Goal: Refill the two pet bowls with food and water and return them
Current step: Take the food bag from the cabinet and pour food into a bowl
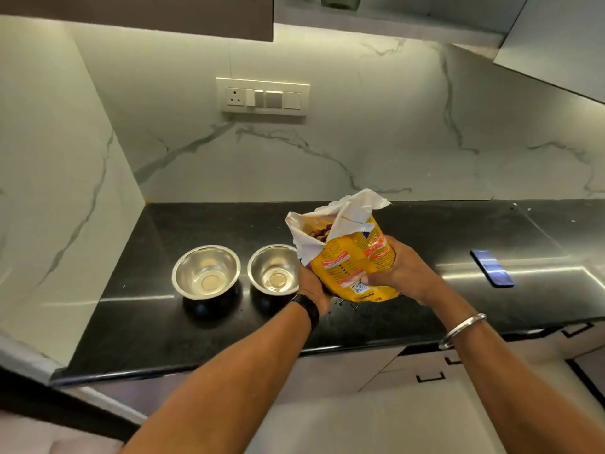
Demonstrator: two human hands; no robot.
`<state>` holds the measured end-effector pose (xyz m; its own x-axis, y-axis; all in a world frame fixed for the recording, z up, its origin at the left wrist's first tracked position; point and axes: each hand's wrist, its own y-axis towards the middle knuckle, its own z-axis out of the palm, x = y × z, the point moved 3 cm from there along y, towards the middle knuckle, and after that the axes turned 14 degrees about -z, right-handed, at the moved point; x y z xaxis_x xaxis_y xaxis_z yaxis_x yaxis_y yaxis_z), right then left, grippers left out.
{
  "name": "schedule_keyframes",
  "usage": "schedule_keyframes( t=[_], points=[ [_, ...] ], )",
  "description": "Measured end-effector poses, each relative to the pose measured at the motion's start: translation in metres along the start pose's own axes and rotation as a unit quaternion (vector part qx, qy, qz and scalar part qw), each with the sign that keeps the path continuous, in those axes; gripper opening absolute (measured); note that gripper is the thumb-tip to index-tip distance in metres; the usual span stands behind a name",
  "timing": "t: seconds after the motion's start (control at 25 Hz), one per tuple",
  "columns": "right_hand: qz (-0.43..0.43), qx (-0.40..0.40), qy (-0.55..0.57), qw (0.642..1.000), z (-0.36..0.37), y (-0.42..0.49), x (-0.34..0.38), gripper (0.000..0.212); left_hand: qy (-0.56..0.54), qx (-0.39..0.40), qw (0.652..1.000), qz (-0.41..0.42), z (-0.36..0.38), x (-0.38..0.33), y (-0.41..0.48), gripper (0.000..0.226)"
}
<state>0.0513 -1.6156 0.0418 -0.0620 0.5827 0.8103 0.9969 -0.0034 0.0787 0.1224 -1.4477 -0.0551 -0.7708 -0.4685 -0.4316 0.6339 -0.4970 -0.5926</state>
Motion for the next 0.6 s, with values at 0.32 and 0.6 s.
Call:
schedule_keyframes(
  t=[0.32,0.6],
  points=[
    [0.046,0.083,-0.075,0.993,0.008,0.022,0.0,0.085,-0.04,0.025,0.998,-0.036,-0.017,0.025,0.015,0.074],
    [0.074,0.138,-0.13,0.979,0.022,0.041,0.011,0.081,-0.088,0.052,0.99,-0.098,-0.028,0.037,0.021,0.079]
  ],
)
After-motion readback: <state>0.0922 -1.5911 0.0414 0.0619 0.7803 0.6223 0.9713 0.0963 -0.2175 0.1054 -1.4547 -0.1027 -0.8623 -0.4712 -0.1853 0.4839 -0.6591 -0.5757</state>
